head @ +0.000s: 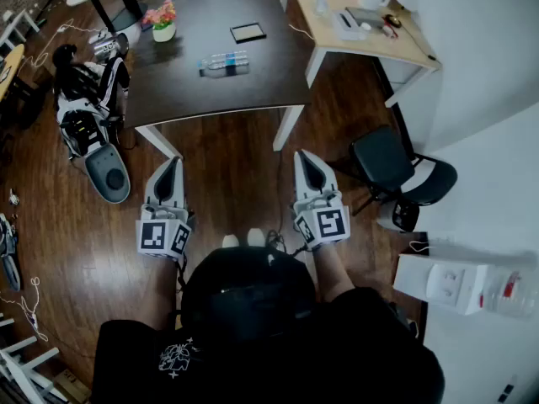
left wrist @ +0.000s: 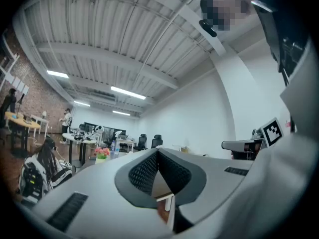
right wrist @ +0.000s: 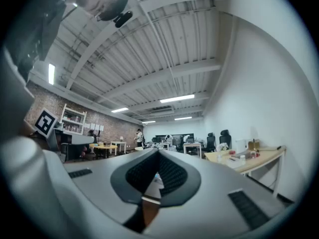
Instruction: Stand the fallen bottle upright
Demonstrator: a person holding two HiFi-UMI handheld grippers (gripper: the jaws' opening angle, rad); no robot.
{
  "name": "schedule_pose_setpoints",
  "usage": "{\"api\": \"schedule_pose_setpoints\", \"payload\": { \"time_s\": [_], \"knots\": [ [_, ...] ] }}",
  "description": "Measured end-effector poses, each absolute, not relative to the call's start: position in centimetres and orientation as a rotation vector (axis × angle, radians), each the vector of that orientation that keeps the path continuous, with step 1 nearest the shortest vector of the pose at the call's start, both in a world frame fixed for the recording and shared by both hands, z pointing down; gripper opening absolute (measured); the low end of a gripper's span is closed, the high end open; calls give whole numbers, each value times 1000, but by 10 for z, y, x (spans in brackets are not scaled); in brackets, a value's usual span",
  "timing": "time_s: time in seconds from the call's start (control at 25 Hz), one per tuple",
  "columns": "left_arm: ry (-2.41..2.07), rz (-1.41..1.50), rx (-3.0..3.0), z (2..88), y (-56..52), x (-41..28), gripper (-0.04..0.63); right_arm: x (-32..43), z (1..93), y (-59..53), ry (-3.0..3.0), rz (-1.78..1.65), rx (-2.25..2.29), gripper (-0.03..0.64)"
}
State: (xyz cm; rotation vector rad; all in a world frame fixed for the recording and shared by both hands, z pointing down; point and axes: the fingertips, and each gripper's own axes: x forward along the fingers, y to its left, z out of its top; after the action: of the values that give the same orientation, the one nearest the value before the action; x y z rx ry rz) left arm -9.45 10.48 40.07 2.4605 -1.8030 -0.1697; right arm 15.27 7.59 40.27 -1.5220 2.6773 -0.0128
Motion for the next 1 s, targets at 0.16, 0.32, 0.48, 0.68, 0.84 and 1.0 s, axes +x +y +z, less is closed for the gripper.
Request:
{"api": "schedule_pose_setpoints", "payload": {
  "time_s": [0.16,0.32,0.48,0.68,0.84,1.0],
  "knots": [
    [-1823,-190,2520,382,89,-64,-1,111,382,71,2697,11,-1458,20],
    [-1787,-216,2534,381,85,-49,-2,100,381,71,2697,-12,-1429,20],
    [-1782,-224,2524,382,78,-43,-2,103,385,64,2702,-20,-1434,21],
    [-1791,-229,2512,382,70,-37,0,109,388,55,2706,-21,-1401,21],
    [-1801,-222,2492,386,63,-36,0,111,392,47,2717,-58,-1386,21],
    [-1802,-221,2484,389,50,-36,0,110,397,32,2728,-65,-1378,21]
  ]
}}
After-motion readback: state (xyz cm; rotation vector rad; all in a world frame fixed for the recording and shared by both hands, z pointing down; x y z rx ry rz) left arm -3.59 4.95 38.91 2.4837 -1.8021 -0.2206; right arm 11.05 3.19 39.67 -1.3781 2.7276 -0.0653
